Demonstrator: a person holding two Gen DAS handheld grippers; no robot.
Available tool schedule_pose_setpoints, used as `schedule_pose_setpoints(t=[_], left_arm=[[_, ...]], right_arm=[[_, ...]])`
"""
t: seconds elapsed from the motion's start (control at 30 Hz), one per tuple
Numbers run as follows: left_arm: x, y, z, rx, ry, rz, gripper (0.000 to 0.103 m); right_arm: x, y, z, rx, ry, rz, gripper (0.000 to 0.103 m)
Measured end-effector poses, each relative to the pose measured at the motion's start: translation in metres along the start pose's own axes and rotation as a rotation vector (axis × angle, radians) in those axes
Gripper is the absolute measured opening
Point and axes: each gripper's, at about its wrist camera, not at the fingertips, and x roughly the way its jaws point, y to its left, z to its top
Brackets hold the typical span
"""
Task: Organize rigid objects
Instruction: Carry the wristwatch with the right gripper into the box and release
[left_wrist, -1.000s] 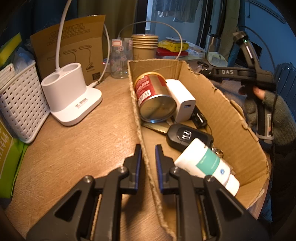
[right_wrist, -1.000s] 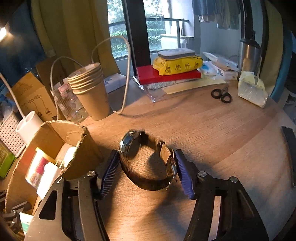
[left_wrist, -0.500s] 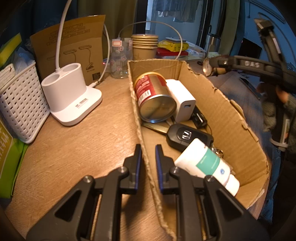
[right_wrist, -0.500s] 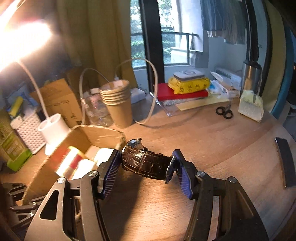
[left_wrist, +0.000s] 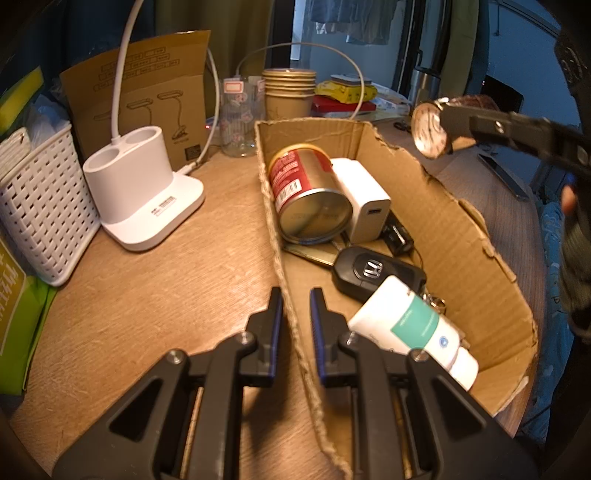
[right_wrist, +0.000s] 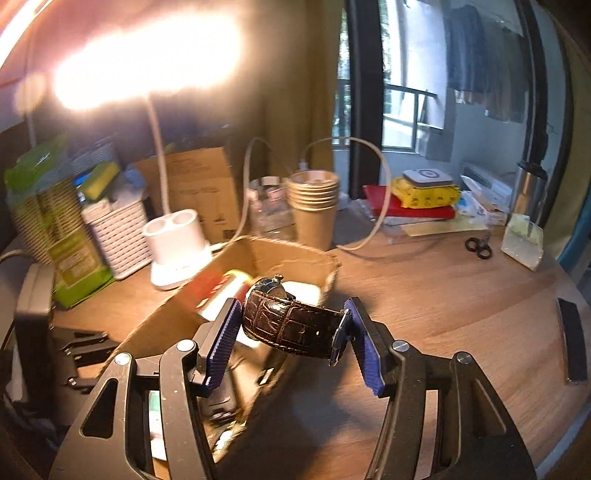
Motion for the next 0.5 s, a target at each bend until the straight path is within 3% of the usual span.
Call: schedule_pose_setpoints(t=[0.5], left_arm=[[0.0, 0.0, 0.0, 0.0, 0.0, 0.0, 0.016]], right_arm=[[0.022, 0.042, -0.023, -0.053, 0.082, 0.098, 0.061]])
